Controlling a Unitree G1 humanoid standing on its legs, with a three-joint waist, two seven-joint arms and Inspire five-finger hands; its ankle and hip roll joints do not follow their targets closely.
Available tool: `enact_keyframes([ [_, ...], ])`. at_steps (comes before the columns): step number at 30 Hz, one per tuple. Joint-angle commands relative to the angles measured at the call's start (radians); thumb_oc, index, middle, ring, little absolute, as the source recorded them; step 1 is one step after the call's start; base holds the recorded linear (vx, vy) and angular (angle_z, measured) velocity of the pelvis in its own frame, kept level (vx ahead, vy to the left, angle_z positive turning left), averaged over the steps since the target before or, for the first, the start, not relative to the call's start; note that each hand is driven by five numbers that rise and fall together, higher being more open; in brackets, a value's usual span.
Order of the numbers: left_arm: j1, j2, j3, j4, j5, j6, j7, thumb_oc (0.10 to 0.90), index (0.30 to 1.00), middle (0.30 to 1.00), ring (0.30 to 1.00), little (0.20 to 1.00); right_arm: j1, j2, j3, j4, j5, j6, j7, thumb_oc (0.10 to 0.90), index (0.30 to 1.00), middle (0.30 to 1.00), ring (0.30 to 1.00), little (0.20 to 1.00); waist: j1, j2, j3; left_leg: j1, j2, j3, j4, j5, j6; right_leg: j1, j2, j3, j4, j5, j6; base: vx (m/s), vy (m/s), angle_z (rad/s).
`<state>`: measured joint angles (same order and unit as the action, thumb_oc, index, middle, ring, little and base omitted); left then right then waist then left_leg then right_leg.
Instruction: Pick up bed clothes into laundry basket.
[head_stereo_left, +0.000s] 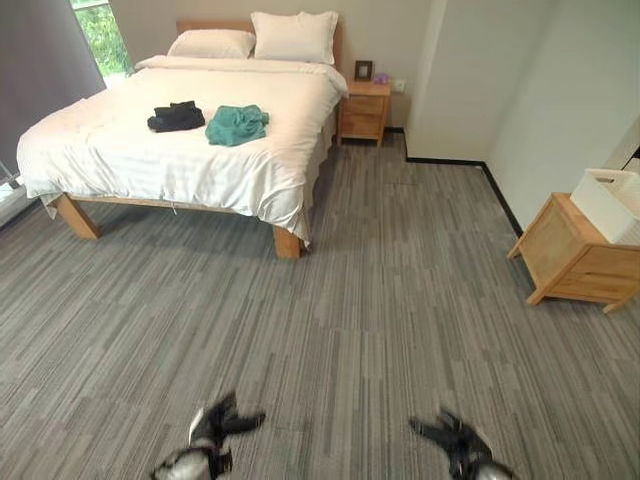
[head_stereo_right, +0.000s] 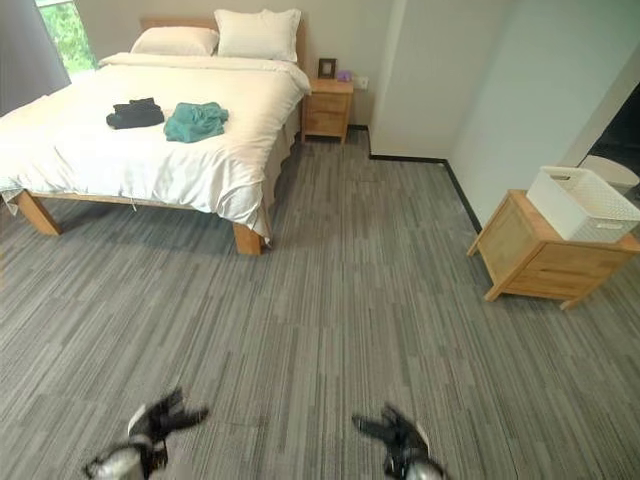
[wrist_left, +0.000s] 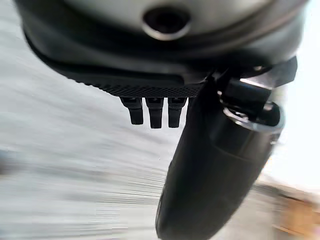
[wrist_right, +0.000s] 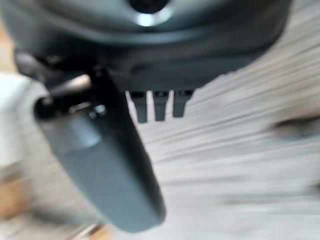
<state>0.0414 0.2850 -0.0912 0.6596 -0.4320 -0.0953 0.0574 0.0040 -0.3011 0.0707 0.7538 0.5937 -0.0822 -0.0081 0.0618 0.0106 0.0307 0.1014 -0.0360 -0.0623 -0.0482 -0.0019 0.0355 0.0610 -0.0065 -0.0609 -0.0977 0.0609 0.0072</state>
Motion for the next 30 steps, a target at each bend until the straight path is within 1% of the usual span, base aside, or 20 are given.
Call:
enact_keyframes([
  [1, -0.041, 0.072, 0.048, -0.174, 0.047, -0.080, 0.041, 0.800, 0.900, 0.900, 0.900, 0.900, -0.062, -0.048, 0.009, -0.178, -0.097, -0.078, -0.011, 0.800, 0.900, 0.900, 0.900, 0.900, -0.005, -0.042, -0.039, -0.050, -0.011, -0.141, -0.036, 0.029, -0.029, 0.016, -0.073, -0.001, 0.029, -0.057, 0.124, -0.04, 0.006, 0.00],
  [2, -0.034, 0.072, 0.061, -0.221, 0.060, -0.080, 0.049, 0.800, 0.900, 0.900, 0.900, 0.900, -0.055, -0.058, 0.013, -0.217, -0.129, -0.075, -0.009, 0.800, 0.900, 0.900, 0.900, 0.900, -0.002, -0.044, -0.037, -0.051, -0.011, -0.142, -0.036, 0.028, -0.028, 0.016, -0.074, -0.001, 0.028, -0.057, 0.125, -0.04, 0.007, 0.00],
  [3, -0.033, 0.071, 0.062, -0.222, 0.060, -0.079, 0.049, 0.800, 0.900, 0.900, 0.900, 0.900, -0.055, -0.058, 0.013, -0.218, -0.129, -0.074, -0.010, 0.800, 0.900, 0.900, 0.900, 0.900, -0.002, -0.044, -0.038, -0.051, -0.012, -0.142, -0.036, 0.028, -0.028, 0.015, -0.074, -0.001, 0.028, -0.057, 0.125, 0.00, 0.000, 0.00],
  [5, -0.014, 0.065, 0.076, -0.275, 0.085, -0.079, 0.059, 0.800, 0.900, 0.900, 0.900, 0.900, -0.036, -0.064, 0.018, -0.283, -0.165, -0.071, 0.006, 0.800, 0.900, 0.900, 0.900, 0.900, 0.004, -0.048, -0.036, -0.051, -0.013, -0.145, -0.037, 0.028, -0.026, 0.016, -0.076, -0.003, 0.028, -0.057, 0.125, 0.00, 0.000, 0.00],
  [6, -0.001, 0.056, 0.092, -0.317, 0.093, -0.082, 0.071, 0.800, 0.900, 0.900, 0.900, 0.900, -0.026, -0.068, 0.031, -0.336, -0.187, -0.068, 0.029, 0.800, 0.900, 0.900, 0.900, 0.900, 0.009, -0.051, -0.034, -0.052, -0.013, -0.147, -0.037, 0.027, -0.026, 0.017, -0.077, -0.005, 0.028, -0.058, 0.125, 0.00, 0.000, 0.00],
  [9, 0.012, 0.028, 0.108, -0.363, 0.083, -0.092, 0.094, 0.800, 0.900, 0.900, 0.900, 0.900, -0.014, -0.077, 0.047, -0.419, -0.251, -0.070, 0.029, 0.800, 0.900, 0.900, 0.900, 0.900, 0.020, -0.059, -0.028, -0.052, -0.013, -0.149, -0.036, 0.024, -0.025, 0.021, -0.078, -0.007, 0.025, -0.060, 0.124, 0.01, -0.001, 0.00],
  [11, 0.019, 0.023, 0.105, -0.396, 0.077, -0.098, 0.104, 0.800, 0.900, 0.900, 0.900, 0.900, -0.008, -0.067, 0.049, -0.449, -0.259, -0.078, 0.023, 0.800, 0.900, 0.900, 0.900, 0.900, 0.027, -0.066, -0.022, -0.055, -0.013, -0.155, -0.020, 0.017, -0.026, 0.025, -0.076, -0.007, 0.024, -0.063, 0.122, 0.02, -0.005, 0.00],
  [14, 0.031, 0.033, 0.126, -0.435, 0.078, -0.103, 0.119, 0.800, 0.900, 0.900, 0.900, 0.900, -0.024, -0.059, 0.052, -0.498, -0.260, -0.095, 0.022, 0.800, 0.900, 0.900, 0.900, 0.900, 0.050, -0.086, 0.010, -0.103, -0.023, -0.164, 0.083, -0.021, -0.031, 0.019, -0.080, -0.004, 0.030, -0.062, 0.119, 0.00, -0.030, -0.05],
  [15, 0.034, 0.033, 0.131, -0.440, 0.078, -0.105, 0.122, 0.800, 0.900, 0.900, 0.900, 0.900, -0.031, -0.061, 0.056, -0.502, -0.268, -0.100, 0.019, 0.800, 0.900, 0.900, 0.900, 0.900, 0.058, -0.089, 0.018, -0.110, -0.026, -0.163, 0.096, -0.029, -0.028, 0.019, -0.080, -0.006, 0.031, -0.062, 0.118, 0.07, 0.005, -0.08],
  [16, 0.034, 0.039, 0.144, -0.453, 0.078, -0.111, 0.135, 0.800, 0.900, 0.900, 0.900, 0.900, -0.047, -0.058, 0.056, -0.502, -0.270, -0.103, 0.010, 0.800, 0.900, 0.900, 0.900, 0.900, 0.070, -0.088, 0.027, -0.113, -0.031, -0.157, 0.115, -0.053, -0.020, 0.025, -0.085, -0.008, 0.043, -0.073, 0.120, 0.07, 0.018, -0.04],
  [18, 0.035, 0.045, 0.152, -0.465, 0.081, -0.113, 0.139, 0.800, 0.900, 0.900, 0.900, 0.900, -0.056, -0.056, 0.058, -0.496, -0.266, -0.105, 0.008, 0.800, 0.900, 0.900, 0.900, 0.900, 0.077, -0.087, 0.032, -0.120, -0.036, -0.153, 0.131, -0.064, -0.013, 0.016, -0.092, -0.006, 0.074, -0.084, 0.123, 0.04, 0.052, 0.03],
  [20, 0.037, 0.062, 0.167, -0.474, 0.089, -0.114, 0.152, 0.800, 0.900, 0.900, 0.900, 0.900, -0.069, -0.052, 0.067, -0.501, -0.252, -0.104, 0.012, 0.800, 0.900, 0.900, 0.900, 0.900, 0.081, -0.081, 0.040, -0.128, -0.042, -0.147, 0.143, -0.078, 0.003, -0.031, -0.105, -0.002, 0.176, -0.109, 0.131, 0.03, 0.117, 0.01],
  [21, 0.036, 0.070, 0.173, -0.478, 0.089, -0.110, 0.153, 0.800, 0.900, 0.900, 0.900, 0.900, -0.075, -0.050, 0.071, -0.502, -0.252, -0.102, 0.015, 0.800, 0.900, 0.900, 0.900, 0.900, 0.082, -0.077, 0.048, -0.128, -0.046, -0.147, 0.148, -0.085, 0.014, -0.072, -0.110, 0.004, 0.264, -0.115, 0.145, 0.01, 0.159, -0.07],
  [22, 0.036, 0.079, 0.174, -0.480, 0.092, -0.104, 0.149, 0.800, 0.900, 0.900, 0.900, 0.900, -0.079, -0.050, 0.076, -0.509, -0.257, -0.099, 0.016, 0.800, 0.900, 0.900, 0.900, 0.900, 0.082, -0.072, 0.057, -0.128, -0.049, -0.146, 0.156, -0.090, 0.023, -0.125, -0.117, 0.012, 0.369, -0.088, 0.155, 0.00, 0.177, -0.16],
  [24, 0.036, 0.097, 0.172, -0.492, 0.104, -0.092, 0.137, 0.800, 0.900, 0.900, 0.900, 0.900, -0.082, -0.040, 0.084, -0.526, -0.269, -0.094, 0.018, 0.800, 0.900, 0.900, 0.900, 0.900, 0.072, -0.064, 0.084, -0.111, -0.058, -0.149, 0.170, -0.106, 0.043, -0.233, -0.132, 0.034, 0.577, 0.039, 0.161, 0.06, 0.184, -0.24],
  [25, 0.034, 0.106, 0.171, -0.503, 0.104, -0.088, 0.130, 0.800, 0.900, 0.900, 0.900, 0.900, -0.083, -0.037, 0.086, -0.536, -0.273, -0.094, 0.017, 0.800, 0.900, 0.900, 0.900, 0.900, 0.060, -0.053, 0.099, -0.101, -0.053, -0.156, 0.178, -0.113, 0.049, -0.274, -0.120, 0.042, 0.667, 0.061, 0.157, 0.17, 0.138, -0.13],
  [26, 0.031, 0.111, 0.165, -0.509, 0.103, -0.086, 0.125, 0.800, 0.900, 0.900, 0.900, 0.900, -0.084, -0.032, 0.086, -0.538, -0.274, -0.095, 0.012, 0.800, 0.900, 0.900, 0.900, 0.900, 0.054, -0.045, 0.110, -0.092, -0.042, -0.170, 0.182, -0.116, 0.049, -0.318, -0.102, 0.043, 0.718, 0.047, 0.155, 0.26, 0.080, -0.02],
  [27, 0.034, 0.116, 0.168, -0.512, 0.110, -0.085, 0.119, 0.800, 0.900, 0.900, 0.900, 0.900, -0.085, -0.025, 0.080, -0.544, -0.278, -0.092, 0.012, 0.800, 0.900, 0.900, 0.900, 0.900, 0.048, -0.039, 0.115, -0.074, -0.029, -0.176, 0.180, -0.122, 0.046, -0.360, -0.117, 0.020, 0.717, 0.030, 0.151, 0.35, 0.013, 0.02],
  [28, 0.034, 0.120, 0.173, -0.517, 0.117, -0.084, 0.119, 0.800, 0.900, 0.900, 0.900, 0.900, -0.082, -0.024, 0.074, -0.561, -0.278, -0.091, 0.016, 0.800, 0.900, 0.900, 0.900, 0.900, 0.039, -0.044, 0.112, -0.052, -0.019, -0.178, 0.172, -0.127, 0.040, -0.388, -0.131, 0.001, 0.665, 0.018, 0.149, 0.46, -0.038, 0.04],
  [30, 0.043, 0.113, 0.187, -0.531, 0.107, -0.088, 0.122, 0.800, 0.900, 0.900, 0.900, 0.900, -0.065, -0.028, 0.061, -0.571, -0.272, -0.088, 0.020, 0.800, 0.900, 0.900, 0.900, 0.900, 0.005, -0.055, 0.100, 0.031, 0.015, -0.205, 0.133, -0.150, 0.017, -0.420, -0.138, -0.041, 0.510, -0.002, 0.151, 0.59, -0.141, 0.08],
])
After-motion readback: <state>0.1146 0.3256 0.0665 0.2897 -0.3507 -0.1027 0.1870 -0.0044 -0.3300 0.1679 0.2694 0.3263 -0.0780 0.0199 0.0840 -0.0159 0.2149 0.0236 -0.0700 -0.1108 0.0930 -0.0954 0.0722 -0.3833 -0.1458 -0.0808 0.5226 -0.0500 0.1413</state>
